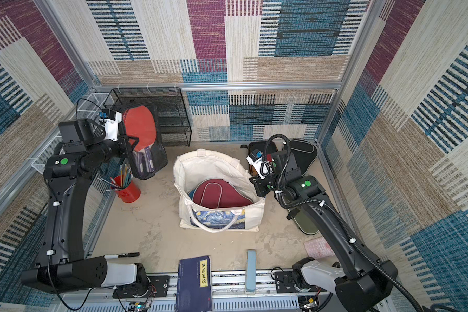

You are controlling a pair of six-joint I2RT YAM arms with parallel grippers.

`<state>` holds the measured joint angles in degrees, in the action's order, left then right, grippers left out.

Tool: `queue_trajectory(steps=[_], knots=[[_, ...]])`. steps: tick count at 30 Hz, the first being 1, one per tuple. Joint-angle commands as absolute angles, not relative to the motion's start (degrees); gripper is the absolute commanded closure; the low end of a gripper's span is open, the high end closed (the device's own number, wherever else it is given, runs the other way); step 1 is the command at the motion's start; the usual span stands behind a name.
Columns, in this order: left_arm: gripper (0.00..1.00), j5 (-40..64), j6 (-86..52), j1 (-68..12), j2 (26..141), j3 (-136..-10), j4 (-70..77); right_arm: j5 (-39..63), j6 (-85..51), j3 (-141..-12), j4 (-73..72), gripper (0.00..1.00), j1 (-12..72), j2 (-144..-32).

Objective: Remove the ping pong set from the canvas bag
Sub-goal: Place the ping pong set at the center of the board.

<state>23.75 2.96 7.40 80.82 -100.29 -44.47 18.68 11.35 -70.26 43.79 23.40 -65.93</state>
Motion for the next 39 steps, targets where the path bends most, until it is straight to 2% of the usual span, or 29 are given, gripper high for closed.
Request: queue_trajectory(steps=[1, 10, 17, 29, 39], knots=[[1.00, 30.7, -0.6, 6.3, 82.8, -98.2, -37.5, 21.5, 14.3, -68.8, 39.1, 1.00, 23.5, -63.5], [1.00, 29.5, -0.7, -2.8, 87.8, -93.5, -33.5, 24.9, 16.8, -64.1, 35.4, 1.00, 24.1, -61.9], [1.00, 25.2, 0.0, -7.2, 94.8, -95.9, -32.0, 24.7, 19.2, -61.2, 33.8, 1.00, 26.0, -61.3], [1.00, 36.2, -5.8, -10.5, 114.2, -111.8, -33.1, 20.5, 21.4, -56.2, 30.8, 1.00, 31.0, -60.5], [1.00, 40.2, -15.3, -12.7, 129.9, -125.6, -34.9, 18.4, 22.3, -50.7, 27.2, 1.00, 32.8, -57.2]])
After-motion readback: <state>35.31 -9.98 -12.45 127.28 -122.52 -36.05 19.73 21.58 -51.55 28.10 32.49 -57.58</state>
